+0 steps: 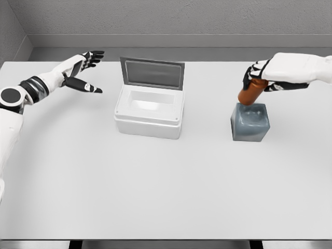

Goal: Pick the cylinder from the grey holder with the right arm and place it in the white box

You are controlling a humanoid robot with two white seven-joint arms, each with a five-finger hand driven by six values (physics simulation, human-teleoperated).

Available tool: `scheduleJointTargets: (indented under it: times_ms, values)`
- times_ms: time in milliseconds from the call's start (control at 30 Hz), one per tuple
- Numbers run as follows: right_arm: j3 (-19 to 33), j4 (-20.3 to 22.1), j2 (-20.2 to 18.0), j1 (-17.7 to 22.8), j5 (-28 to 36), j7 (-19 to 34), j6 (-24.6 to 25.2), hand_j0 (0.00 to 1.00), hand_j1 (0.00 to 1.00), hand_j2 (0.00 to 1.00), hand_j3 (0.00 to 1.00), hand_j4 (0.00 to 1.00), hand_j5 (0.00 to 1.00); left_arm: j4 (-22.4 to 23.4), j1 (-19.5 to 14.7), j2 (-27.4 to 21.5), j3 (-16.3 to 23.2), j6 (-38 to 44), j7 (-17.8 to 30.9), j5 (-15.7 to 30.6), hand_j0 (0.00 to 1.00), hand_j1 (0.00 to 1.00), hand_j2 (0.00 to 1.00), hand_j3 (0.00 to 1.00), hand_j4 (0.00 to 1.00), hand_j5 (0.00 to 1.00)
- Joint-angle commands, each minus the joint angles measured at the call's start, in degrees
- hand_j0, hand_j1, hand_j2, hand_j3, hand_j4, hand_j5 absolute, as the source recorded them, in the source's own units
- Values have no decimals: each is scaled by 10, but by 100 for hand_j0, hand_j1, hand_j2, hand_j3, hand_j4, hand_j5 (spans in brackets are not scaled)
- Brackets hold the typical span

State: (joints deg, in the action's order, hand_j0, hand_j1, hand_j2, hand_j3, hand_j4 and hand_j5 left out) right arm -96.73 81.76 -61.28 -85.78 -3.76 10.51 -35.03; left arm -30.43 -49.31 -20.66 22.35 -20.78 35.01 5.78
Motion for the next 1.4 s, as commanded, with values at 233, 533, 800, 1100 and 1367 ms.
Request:
scheduleJointTargets:
  times_ms: [233,533,800,1100,1367]
  values:
    - [14,2,42,3,10,-1,0,36,36,36,36,36,36,-2,-1,-2,9,0,0,4,100,100,100,100,100,100]
    - [17,3,85,2,18,-1,0,36,36,36,36,36,36,-4,-7,-5,34,0,0,7,100,100,100,100,100,100]
    - [25,31,106,3,17,-1,0,36,36,36,36,36,36,-3,-8,-4,35,-2,0,6,100,100,100,100,100,100]
    - [25,36,141,4,17,0,0,36,36,36,36,36,36,-3,-10,-4,34,0,0,6,100,100,100,100,100,100]
    - [27,20,170,5,19,0,0,36,36,36,36,36,36,-3,-11,-3,35,0,0,3,100,100,100,100,100,100]
